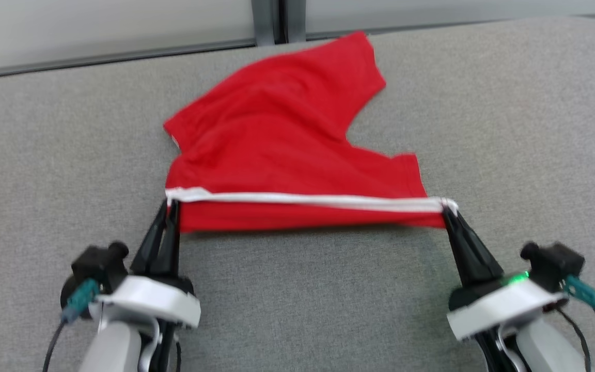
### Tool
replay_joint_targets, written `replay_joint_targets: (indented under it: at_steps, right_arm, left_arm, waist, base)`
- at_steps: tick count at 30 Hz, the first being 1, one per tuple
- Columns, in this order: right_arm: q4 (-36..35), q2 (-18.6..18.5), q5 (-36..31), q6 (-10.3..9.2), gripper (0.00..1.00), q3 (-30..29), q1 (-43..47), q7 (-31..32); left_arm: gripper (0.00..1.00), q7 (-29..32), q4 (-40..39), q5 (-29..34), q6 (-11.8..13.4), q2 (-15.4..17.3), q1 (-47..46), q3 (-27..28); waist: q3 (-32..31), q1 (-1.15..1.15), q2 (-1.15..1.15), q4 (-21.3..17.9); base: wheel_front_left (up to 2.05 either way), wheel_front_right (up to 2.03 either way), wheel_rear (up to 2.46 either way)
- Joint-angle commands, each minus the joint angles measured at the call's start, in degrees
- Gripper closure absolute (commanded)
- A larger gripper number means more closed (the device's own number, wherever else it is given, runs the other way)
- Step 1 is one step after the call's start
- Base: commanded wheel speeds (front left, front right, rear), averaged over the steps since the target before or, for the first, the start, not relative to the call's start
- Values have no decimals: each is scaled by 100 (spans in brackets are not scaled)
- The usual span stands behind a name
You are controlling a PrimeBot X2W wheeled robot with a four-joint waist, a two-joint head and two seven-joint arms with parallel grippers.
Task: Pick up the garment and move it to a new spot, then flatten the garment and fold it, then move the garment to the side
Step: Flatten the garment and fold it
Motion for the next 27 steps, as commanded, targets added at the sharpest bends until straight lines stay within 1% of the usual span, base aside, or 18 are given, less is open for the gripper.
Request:
replay_joint_targets:
  at_steps: [1, 3, 7, 12, 16, 20, 22, 24, 27]
  right_arm:
    - [-155, -48, -111, -2, 100, -134, 281, -27]
    - [-424, -17, -213, -2, 100, -280, 742, -28]
    - [-884, -50, -455, -3, 100, -492, 1521, 32]
    - [-1654, -74, -710, -3, 100, -831, 2403, 429]
    - [-2230, -6, -909, -6, 100, -1202, 2943, 776]
    - [-2568, 146, -996, -8, 100, -1572, 3198, 1010]
    - [-2658, 210, -1047, -8, 100, -1690, 3221, 1103]
    - [-2691, 246, -1088, -8, 100, -1769, 3141, 1158]
    - [-2636, 179, -1130, -8, 100, -1834, 2847, 1181]
  left_arm:
    - [100, -25, -206, 14, -1, 25, 240, 41]
    - [100, -25, -495, 26, 20, 11, 664, 24]
    - [100, -25, -1011, 58, 145, -8, 1415, -57]
    - [100, 275, -1700, 86, 296, 28, 2242, -167]
    - [100, 576, -2311, 85, 441, 60, 2719, -211]
    - [100, 833, -2662, -39, 576, 52, 2938, -209]
    - [100, 948, -2729, -135, 603, 50, 2961, -207]
    - [100, 1036, -2759, -169, 606, 44, 2894, -227]
    - [100, 1197, -2725, -252, 615, 31, 2681, -283]
  waist:
    - [-267, 0, 0, 20]
    - [-402, 0, 0, 34]
    - [-667, 0, 0, 9]
    - [-941, 0, 0, 0]
    - [-1074, 0, 0, 25]
    - [-1156, 0, 0, 78]
    - [-1172, 0, 0, 103]
    - [-1151, 0, 0, 136]
    - [-1033, 0, 0, 212]
  base:
    - [0, 0, 0]
    - [0, 0, 0]
    - [0, 0, 0]
    - [0, 0, 0]
    - [0, 0, 0]
    - [0, 0, 0]
    - [0, 0, 0]
    - [0, 0, 0]
    - [0, 0, 0]
